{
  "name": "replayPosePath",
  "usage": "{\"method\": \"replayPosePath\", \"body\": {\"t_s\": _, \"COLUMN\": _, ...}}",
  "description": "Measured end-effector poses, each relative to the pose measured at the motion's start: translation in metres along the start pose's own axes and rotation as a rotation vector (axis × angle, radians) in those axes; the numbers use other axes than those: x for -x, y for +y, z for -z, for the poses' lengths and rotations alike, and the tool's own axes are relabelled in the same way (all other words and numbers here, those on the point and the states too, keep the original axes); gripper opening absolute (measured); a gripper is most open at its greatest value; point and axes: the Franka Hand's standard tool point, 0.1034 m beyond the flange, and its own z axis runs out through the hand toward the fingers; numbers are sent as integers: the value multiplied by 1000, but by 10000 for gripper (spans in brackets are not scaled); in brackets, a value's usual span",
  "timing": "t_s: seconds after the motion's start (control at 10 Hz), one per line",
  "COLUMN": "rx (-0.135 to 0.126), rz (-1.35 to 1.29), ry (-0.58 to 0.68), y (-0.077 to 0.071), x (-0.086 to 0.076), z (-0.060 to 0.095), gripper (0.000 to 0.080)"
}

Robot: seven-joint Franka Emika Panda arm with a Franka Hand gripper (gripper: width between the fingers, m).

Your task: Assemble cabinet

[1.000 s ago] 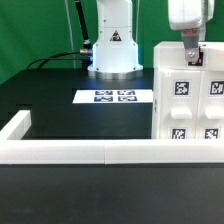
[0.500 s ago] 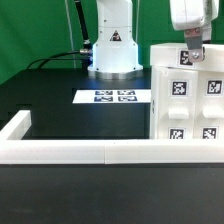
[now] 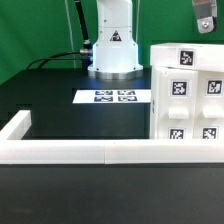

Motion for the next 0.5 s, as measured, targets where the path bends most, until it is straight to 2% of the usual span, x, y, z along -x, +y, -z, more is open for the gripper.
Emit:
{"method": "replayPosePath", "body": {"t_s": 0.2, "rx": 11, "rz": 81, "ry": 14, "y": 2, "x": -1, "z": -4, "gripper": 797}}
{"method": "replayPosePath", "body": {"t_s": 0.3, "rx": 32, "rz": 209, "ry": 37, "y": 3, "x": 0, "z": -10, "gripper": 797}}
{"method": "replayPosePath", "body": {"t_s": 0.5, "rx": 50, "rz": 595, "ry": 62, "y": -1, "x": 2, "z": -8, "gripper": 797}}
